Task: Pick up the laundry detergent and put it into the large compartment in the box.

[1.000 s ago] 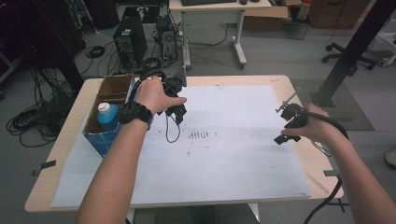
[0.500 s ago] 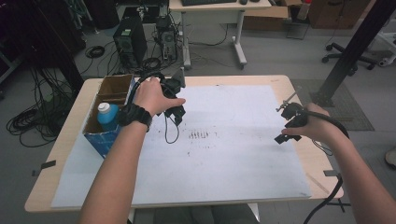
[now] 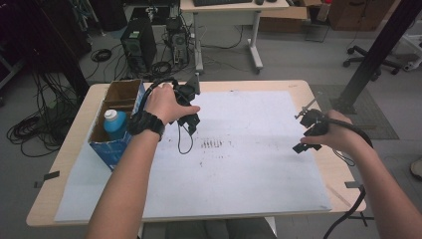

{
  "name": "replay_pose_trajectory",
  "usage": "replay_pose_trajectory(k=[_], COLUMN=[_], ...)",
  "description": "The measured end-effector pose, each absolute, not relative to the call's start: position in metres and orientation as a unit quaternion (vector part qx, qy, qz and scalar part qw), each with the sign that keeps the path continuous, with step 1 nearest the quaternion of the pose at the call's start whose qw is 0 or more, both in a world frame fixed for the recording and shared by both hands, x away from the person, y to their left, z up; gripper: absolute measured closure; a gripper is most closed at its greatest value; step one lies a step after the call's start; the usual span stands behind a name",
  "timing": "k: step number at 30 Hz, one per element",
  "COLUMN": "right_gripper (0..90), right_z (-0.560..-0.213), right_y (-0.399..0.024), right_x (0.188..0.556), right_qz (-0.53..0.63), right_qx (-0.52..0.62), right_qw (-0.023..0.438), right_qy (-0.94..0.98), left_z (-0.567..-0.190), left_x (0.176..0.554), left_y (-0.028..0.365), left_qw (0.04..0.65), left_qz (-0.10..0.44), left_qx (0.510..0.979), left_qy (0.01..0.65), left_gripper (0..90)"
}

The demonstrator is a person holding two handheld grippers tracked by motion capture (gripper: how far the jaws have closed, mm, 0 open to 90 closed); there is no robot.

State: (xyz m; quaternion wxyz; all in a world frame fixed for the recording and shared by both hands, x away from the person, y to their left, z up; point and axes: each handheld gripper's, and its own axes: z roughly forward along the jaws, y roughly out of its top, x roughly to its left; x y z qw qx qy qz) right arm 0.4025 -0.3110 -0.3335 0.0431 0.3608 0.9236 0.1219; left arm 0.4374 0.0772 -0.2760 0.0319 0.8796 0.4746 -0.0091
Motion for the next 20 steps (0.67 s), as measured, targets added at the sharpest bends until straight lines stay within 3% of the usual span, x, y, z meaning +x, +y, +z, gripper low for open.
replay_pose_trajectory(k=[20], right_gripper=[22.0], right_z=[-0.3361], right_y=[-0.3129], right_x=[0.4012], right_qz=[0.123], right_qx=[0.363], right_qw=[0.041], right_qy=[0.923], left_z=[-0.2798], left_x=[0.4369], left_y=[0.0768], left_qw=[0.029], left_qz=[-0.013], left_qx=[0.878], left_qy=[0.478], left_gripper=[19.6])
